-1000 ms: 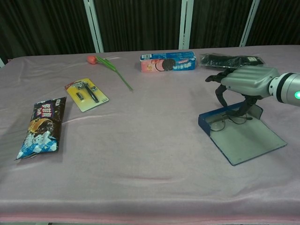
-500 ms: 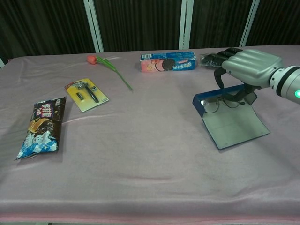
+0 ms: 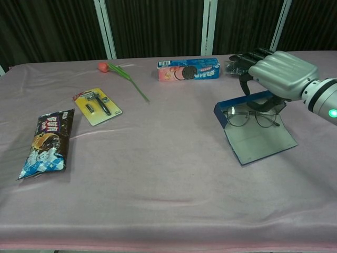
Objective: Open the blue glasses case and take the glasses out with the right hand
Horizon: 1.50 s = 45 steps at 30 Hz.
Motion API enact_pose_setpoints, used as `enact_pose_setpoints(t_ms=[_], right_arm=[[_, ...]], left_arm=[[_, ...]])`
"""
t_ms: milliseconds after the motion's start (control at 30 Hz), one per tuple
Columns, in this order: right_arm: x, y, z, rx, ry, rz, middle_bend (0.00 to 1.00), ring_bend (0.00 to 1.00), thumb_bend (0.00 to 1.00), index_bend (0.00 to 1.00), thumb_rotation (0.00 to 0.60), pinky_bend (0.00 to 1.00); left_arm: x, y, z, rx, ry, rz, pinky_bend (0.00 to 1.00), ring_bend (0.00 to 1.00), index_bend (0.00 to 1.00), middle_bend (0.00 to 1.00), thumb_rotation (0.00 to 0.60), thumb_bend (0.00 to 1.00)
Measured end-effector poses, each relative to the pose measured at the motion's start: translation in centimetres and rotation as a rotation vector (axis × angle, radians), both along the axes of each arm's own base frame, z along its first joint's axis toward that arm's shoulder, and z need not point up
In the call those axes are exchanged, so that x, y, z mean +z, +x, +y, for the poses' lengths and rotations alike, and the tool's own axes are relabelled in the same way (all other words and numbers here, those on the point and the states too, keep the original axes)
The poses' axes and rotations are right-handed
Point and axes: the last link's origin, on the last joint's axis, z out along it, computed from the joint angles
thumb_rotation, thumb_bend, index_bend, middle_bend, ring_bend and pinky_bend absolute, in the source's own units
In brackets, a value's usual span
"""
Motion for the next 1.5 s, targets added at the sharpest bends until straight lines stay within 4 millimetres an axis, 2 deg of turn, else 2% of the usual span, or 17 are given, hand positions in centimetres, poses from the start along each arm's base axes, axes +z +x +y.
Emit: enact_pose_setpoints(t_ms=[567, 900, 967, 1033, 1133, 1267, 1500], right_arm=[[0.5, 0.0, -1.2, -0.017, -0.069, 0.043, 0.04, 0.00, 0.54, 0.66, 0.600, 0.00], [1.7, -0.9, -4.9, -0.143, -0.163, 0.095, 0.04, 0.00, 0.54, 0.65, 0.600, 0.00], [1.8, -1.3, -5.6, -0.177, -0.171, 0.103, 0.04, 0.00, 0.55, 0.62, 0.600, 0.00], [1.8, -2.0, -6.3, -0.224, -0.169, 0.108, 0.04, 0.00, 0.54, 0.54, 0.600, 0.00], [1.5, -2.9, -6.8, -0.291, -0.142, 0.104, 0.04, 0.00, 0.44, 0.40, 0.600, 0.00], [1.1, -3.5, -7.1, -0.346, -0.108, 0.073, 0.03, 0.00, 0.38, 0.33, 0.600, 0.00], [1.6, -3.7, -6.2, -0.335, -0.056, 0.016, 0.02, 0.00, 0.38, 0.39, 0.600, 0.00]], left_arm=[[0.0, 0.0, 0.0, 0.001, 0.001, -0.001, 0.00, 0.00, 0.00, 0.00, 0.600, 0.41], [-0.2, 0.0, 0.0, 0.001, -0.007, 0.006, 0.00, 0.00, 0.00, 0.00, 0.600, 0.41], [-0.3, 0.0, 0.0, 0.001, -0.008, 0.008, 0.00, 0.00, 0.00, 0.00, 0.600, 0.41], [-0.3, 0.0, 0.0, 0.002, -0.010, 0.009, 0.00, 0.00, 0.00, 0.00, 0.600, 0.41], [-0.4, 0.0, 0.1, 0.005, -0.013, 0.011, 0.00, 0.00, 0.00, 0.00, 0.600, 0.41], [-0.4, 0.0, 0.1, 0.006, -0.014, 0.011, 0.00, 0.00, 0.00, 0.00, 0.600, 0.41], [-0.6, 0.1, 0.1, 0.003, -0.021, 0.014, 0.00, 0.00, 0.00, 0.00, 0.600, 0.41]])
